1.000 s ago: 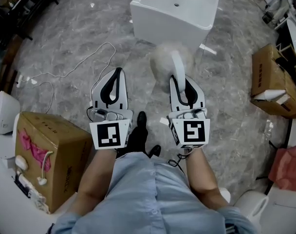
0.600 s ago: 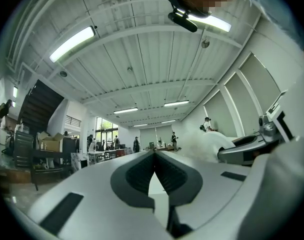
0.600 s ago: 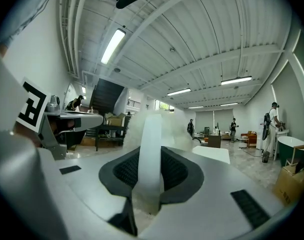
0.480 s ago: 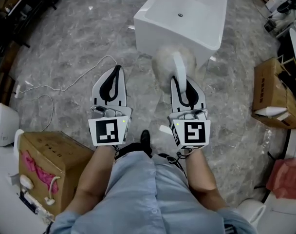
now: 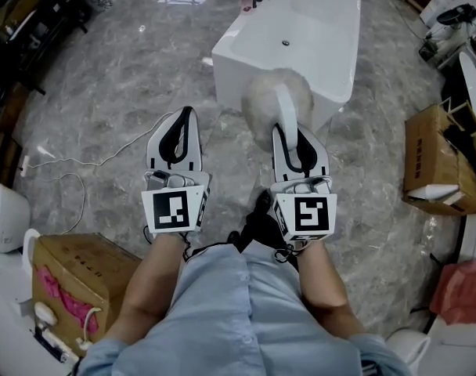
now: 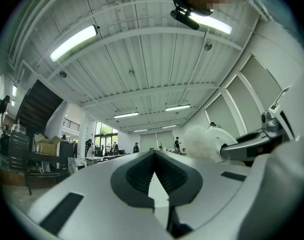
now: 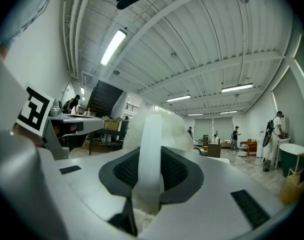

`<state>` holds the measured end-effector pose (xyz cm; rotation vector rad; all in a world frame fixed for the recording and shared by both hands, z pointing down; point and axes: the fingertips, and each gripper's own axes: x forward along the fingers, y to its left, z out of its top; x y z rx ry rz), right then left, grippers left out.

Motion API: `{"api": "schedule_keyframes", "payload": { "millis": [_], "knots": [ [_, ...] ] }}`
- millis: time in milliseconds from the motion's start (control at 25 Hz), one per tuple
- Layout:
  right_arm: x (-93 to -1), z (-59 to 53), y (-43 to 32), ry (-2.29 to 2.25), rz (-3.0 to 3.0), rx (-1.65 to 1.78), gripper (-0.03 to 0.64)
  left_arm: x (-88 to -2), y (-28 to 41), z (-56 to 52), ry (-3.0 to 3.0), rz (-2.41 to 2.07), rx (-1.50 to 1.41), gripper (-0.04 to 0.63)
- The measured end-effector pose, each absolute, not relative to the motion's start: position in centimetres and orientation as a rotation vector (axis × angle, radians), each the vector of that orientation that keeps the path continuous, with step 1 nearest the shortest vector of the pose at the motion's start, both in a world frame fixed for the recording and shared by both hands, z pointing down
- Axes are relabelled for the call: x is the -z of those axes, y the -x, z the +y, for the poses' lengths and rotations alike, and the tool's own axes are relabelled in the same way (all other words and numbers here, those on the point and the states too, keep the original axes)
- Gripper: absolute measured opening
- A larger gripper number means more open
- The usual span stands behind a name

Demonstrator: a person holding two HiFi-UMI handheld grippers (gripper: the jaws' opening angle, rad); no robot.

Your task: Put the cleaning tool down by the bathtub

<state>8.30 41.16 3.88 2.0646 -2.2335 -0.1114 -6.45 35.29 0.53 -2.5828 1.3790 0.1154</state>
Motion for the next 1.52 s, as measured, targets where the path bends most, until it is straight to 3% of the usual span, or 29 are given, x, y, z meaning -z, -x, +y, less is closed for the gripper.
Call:
{"api": "schedule_keyframes", "payload": {
  "millis": [600, 1080, 1520],
  "knots": [
    [-7.8, 26.6, -15.7, -1.986, -2.274, -0.014, 0.098, -3.4, -2.1, 21.0, 2.609, 1.372, -0.049, 0.015],
    [-4.8, 11.5, -22.2, -1.869, -2.431, 0.028, 0.098, -1.0, -9.2, 8.0, 2.510, 1.461, -0.014, 0.015],
    [-3.7, 4.7, -22.5, -1.802, -2.507, 0.097, 0.098, 0.2, -6.9, 3.1, 2.398, 1.592, -0.034, 0.015]
  ]
}}
